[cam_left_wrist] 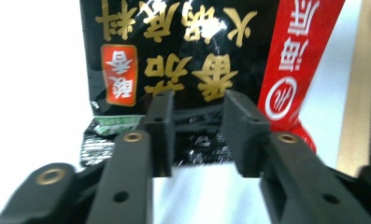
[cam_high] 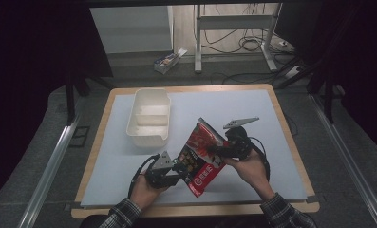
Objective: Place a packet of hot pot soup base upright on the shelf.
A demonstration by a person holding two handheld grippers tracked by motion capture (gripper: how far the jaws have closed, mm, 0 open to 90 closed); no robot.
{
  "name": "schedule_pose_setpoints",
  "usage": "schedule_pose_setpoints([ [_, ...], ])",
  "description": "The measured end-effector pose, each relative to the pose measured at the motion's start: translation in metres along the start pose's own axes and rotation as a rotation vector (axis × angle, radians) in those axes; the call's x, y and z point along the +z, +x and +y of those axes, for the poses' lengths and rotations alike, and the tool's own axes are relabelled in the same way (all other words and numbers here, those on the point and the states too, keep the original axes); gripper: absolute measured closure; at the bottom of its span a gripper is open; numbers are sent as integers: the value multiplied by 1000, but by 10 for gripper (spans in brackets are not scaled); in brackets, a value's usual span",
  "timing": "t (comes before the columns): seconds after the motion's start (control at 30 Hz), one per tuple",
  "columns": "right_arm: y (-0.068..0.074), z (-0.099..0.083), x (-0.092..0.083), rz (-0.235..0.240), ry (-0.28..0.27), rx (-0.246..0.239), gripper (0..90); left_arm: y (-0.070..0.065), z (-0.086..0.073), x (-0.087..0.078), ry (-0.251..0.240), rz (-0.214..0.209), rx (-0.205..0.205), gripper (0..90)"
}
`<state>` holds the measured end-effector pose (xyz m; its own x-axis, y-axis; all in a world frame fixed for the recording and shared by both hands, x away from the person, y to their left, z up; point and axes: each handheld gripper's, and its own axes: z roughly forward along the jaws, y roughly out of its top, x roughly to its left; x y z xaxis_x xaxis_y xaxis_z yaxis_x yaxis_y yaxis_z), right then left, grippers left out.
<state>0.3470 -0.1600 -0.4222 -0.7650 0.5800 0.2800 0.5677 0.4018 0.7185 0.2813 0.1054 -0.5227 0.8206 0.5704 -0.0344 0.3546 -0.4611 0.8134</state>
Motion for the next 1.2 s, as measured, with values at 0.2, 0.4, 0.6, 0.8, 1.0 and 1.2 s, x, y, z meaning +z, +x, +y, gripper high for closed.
schedule_pose_setpoints([
  [0.2,1,13,-6,-17,-16,-28,731,-7,0,-4,1,49,35,377],
  [0.4,-1,26,-10,-47,-30,-50,729,-9,-3,-13,-3,57,24,223],
  [0.6,-7,43,-13,-62,-56,-61,727,-9,-9,-27,-23,66,-25,111],
  [0.8,-17,59,-11,-75,-66,-56,726,-11,-19,-41,-31,81,-53,69],
  [1.0,-26,74,-8,-94,-80,-60,726,-13,-24,-46,-24,84,-58,51],
  [1.2,-35,90,-3,-109,-87,-57,725,-16,-28,-47,-20,88,-37,30],
])
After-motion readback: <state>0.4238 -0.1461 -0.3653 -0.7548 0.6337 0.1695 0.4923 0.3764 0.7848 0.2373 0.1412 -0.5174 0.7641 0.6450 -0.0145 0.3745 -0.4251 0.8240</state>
